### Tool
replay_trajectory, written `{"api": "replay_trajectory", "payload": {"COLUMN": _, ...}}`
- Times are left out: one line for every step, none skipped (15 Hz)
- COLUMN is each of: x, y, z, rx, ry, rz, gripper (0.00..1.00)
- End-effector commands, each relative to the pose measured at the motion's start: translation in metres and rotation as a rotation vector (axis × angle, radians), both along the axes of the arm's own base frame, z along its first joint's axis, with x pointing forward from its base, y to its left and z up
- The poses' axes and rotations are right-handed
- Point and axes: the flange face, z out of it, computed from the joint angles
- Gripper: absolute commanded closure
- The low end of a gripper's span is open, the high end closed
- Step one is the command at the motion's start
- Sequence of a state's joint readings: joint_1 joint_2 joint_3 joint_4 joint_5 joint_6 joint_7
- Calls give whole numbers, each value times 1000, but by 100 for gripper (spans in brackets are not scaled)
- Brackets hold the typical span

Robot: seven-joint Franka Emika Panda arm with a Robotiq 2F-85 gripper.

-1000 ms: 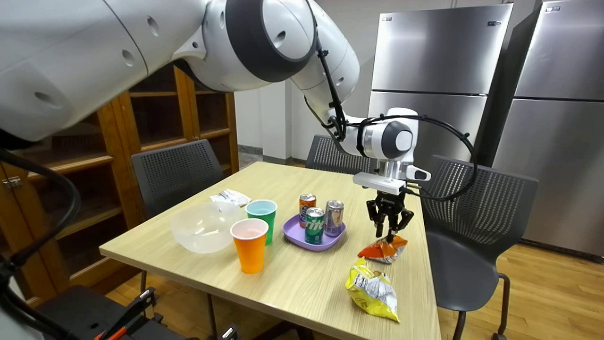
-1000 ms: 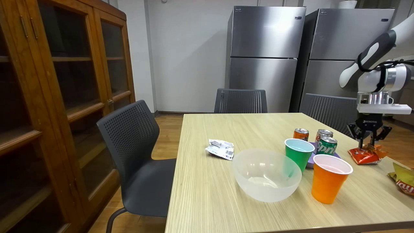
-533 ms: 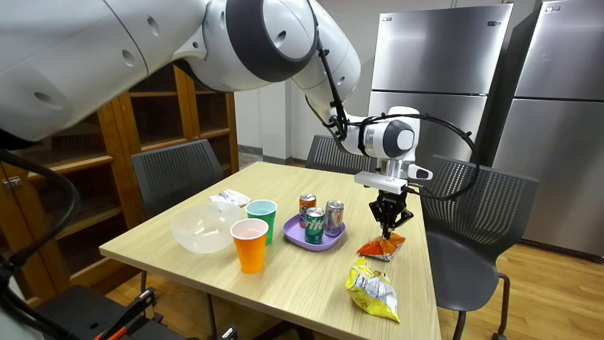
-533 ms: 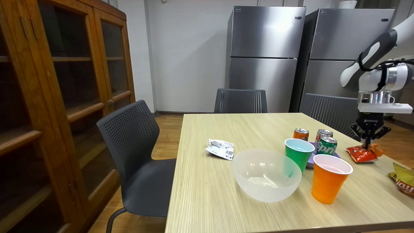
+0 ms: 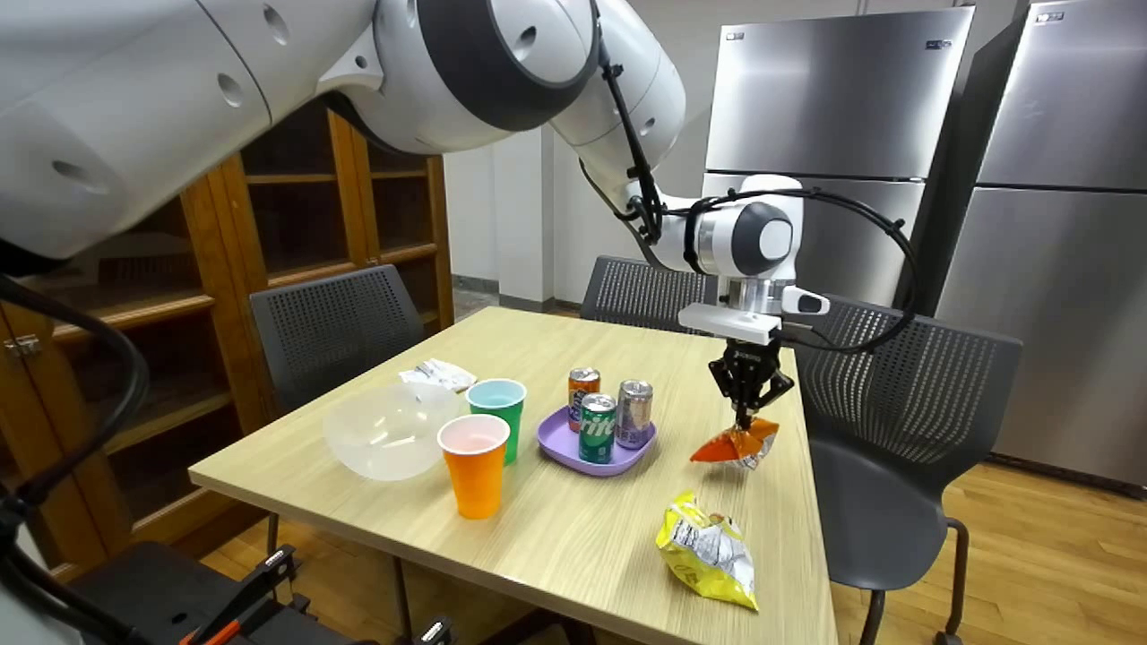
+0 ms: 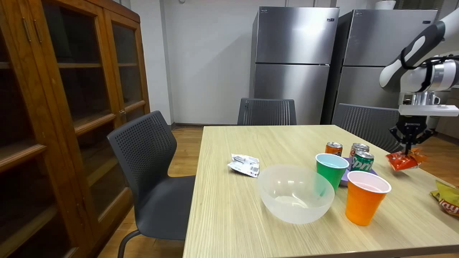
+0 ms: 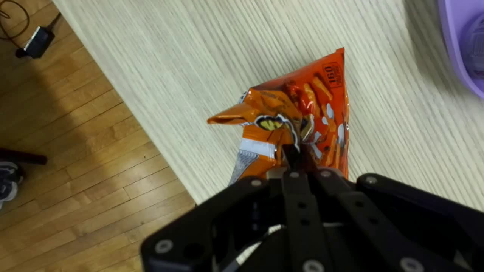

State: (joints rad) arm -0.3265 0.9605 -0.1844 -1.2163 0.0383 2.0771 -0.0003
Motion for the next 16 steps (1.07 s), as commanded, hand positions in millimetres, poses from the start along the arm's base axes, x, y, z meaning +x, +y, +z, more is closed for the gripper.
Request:
{"api": "replay_trajectory", "payload": {"x": -2, "y": 3, "z": 38, "rx": -11, "ry": -47, "rz": 24, "gripper": 100}}
{"api": "replay_trajectory", "payload": {"x": -1, "y": 5, "z": 45, "rx": -16, "ry": -59, "rz": 31, "gripper": 100}}
{"api": "replay_trajectory", "payload": {"x": 0, "y": 7, "z": 53, "rx": -19, "ry": -73, "rz": 40, "gripper": 100}}
{"api": "replay_trajectory", "payload": {"x": 0, "y": 10, "z": 61, "rx": -22, "ry": -87, "rz": 49, "gripper": 100}}
{"api": "replay_trajectory", "payload": {"x": 1, "y": 14, "z": 70, "rx": -29, "ry": -106, "rz": 62, "gripper": 100}}
{"api": "replay_trajectory", "payload": {"x": 1, "y": 19, "z": 78, "rx": -36, "ry": -125, "rz": 76, "gripper": 100}}
{"api": "replay_trajectory", "payload": {"x": 0, "y": 25, "z": 86, "rx": -42, "ry": -146, "rz": 91, "gripper": 100}}
{"api": "replay_trajectory", "payload": {"x": -1, "y": 31, "z": 92, "rx": -51, "ry": -166, "rz": 97, "gripper": 100}}
{"api": "replay_trajectory", "payload": {"x": -2, "y": 39, "z": 99, "rx": -52, "ry": -181, "rz": 104, "gripper": 100}}
{"api": "replay_trajectory", "payload": {"x": -3, "y": 46, "z": 105, "rx": -58, "ry": -199, "rz": 110, "gripper": 100}}
{"api": "replay_trajectory", "payload": {"x": -6, "y": 56, "z": 111, "rx": -61, "ry": -211, "rz": 120, "gripper": 100}}
{"api": "replay_trajectory", "payload": {"x": -9, "y": 66, "z": 116, "rx": -61, "ry": -225, "rz": 129, "gripper": 100}}
{"api": "replay_trajectory", "payload": {"x": -12, "y": 78, "z": 121, "rx": -62, "ry": -237, "rz": 140, "gripper": 100}}
{"api": "replay_trajectory", "payload": {"x": -15, "y": 89, "z": 124, "rx": -62, "ry": -246, "rz": 151, "gripper": 100}}
{"api": "replay_trajectory", "payload": {"x": -20, "y": 104, "z": 128, "rx": -61, "ry": -256, "rz": 164, "gripper": 100}}
{"api": "replay_trajectory", "payload": {"x": -23, "y": 116, "z": 130, "rx": -60, "ry": -265, "rz": 178, "gripper": 100}}
